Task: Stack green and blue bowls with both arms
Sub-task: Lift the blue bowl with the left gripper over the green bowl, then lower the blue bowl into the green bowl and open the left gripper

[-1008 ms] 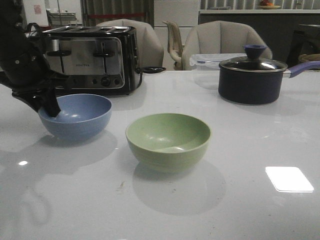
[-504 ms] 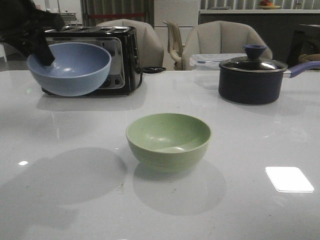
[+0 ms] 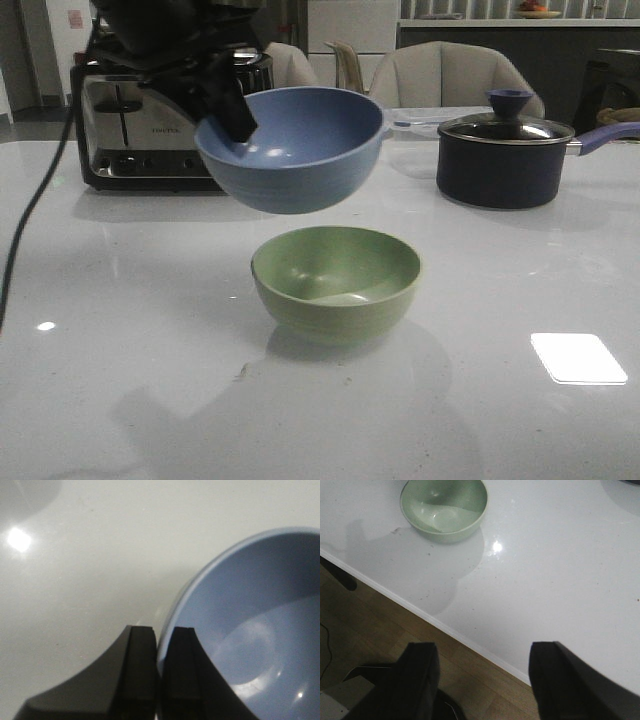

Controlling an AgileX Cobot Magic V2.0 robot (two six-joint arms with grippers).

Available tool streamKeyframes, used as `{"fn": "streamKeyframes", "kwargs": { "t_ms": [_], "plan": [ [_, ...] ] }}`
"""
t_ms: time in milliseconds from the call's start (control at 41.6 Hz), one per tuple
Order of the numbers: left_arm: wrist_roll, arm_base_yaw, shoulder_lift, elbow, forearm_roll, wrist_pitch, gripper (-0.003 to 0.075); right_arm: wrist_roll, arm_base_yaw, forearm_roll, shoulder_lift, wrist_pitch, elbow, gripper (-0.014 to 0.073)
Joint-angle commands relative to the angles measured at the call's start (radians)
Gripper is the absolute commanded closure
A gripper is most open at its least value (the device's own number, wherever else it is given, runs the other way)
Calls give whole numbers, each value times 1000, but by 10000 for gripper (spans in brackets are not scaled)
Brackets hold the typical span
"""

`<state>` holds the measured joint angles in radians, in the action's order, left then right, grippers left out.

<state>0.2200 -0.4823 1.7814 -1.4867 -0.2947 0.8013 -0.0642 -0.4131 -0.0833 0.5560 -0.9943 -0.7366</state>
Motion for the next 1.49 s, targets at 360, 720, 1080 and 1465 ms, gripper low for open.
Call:
{"fn": "streamKeyframes", "kwargs": {
  "t_ms": [360, 720, 1080, 1465],
  "plan": [
    [3, -80, 75, -29, -44, -128, 622, 0, 3, 6, 3, 61, -26, 89],
    [3, -80, 128, -29, -80, -138, 390, 0, 3, 6, 3, 61, -26, 89],
    [3, -69, 113, -127, -44, 37, 244, 0, 3, 6, 3, 61, -26, 89],
    [3, -83, -236, -12, 24, 64, 244, 0, 3, 6, 3, 61, -26, 89]
  ]
}}
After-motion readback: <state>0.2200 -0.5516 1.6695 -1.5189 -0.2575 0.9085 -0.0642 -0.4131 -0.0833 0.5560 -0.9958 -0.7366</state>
